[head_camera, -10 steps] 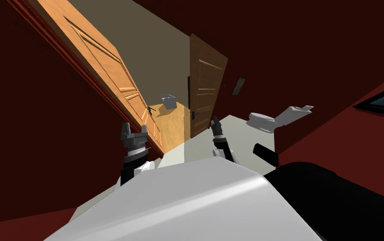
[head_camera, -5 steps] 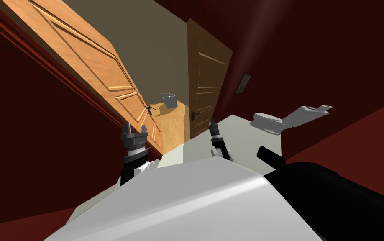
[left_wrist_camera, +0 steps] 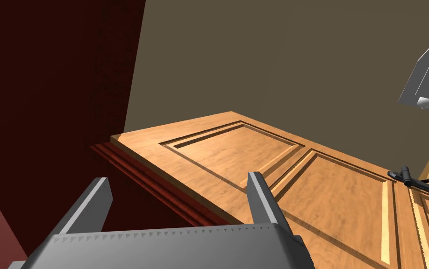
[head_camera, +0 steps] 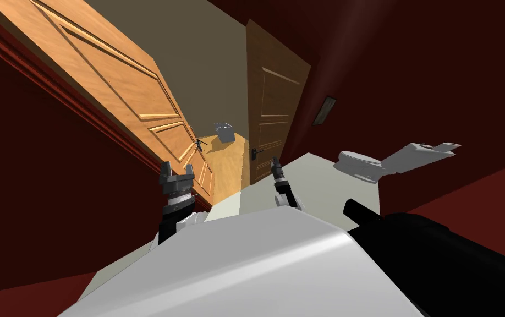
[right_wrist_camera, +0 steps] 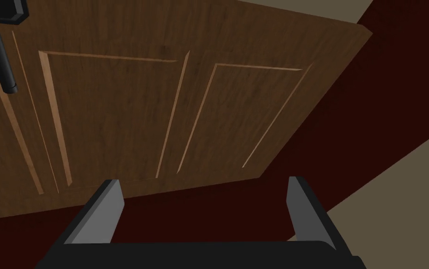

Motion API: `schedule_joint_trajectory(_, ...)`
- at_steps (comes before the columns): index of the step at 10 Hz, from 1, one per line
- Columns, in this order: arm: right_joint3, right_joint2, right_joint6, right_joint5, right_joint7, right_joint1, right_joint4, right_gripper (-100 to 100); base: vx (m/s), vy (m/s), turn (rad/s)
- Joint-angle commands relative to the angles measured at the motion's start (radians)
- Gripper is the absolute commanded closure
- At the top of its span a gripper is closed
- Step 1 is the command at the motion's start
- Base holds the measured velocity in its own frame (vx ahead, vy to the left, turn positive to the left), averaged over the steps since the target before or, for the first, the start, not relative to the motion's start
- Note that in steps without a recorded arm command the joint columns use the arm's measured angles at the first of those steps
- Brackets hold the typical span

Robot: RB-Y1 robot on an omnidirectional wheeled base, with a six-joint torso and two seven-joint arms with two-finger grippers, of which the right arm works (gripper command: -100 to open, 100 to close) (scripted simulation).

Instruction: Push the door open

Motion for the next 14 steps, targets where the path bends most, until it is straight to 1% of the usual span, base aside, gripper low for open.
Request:
schedule_joint_trajectory(1,0.012,0.001,0.007,-0.001,-0.005,-0.018,0.036,-100,0.079,-0.113,0.068)
schedule_joint_trajectory(7,0.044,-0.006,0.027,-0.015,-0.034,-0.096,0.193,-100,0.087,-0.105,0.079)
schedule_joint_trajectory(14,0.081,-0.008,0.049,-0.031,-0.067,-0.186,0.375,-100,0.086,-0.109,0.084)
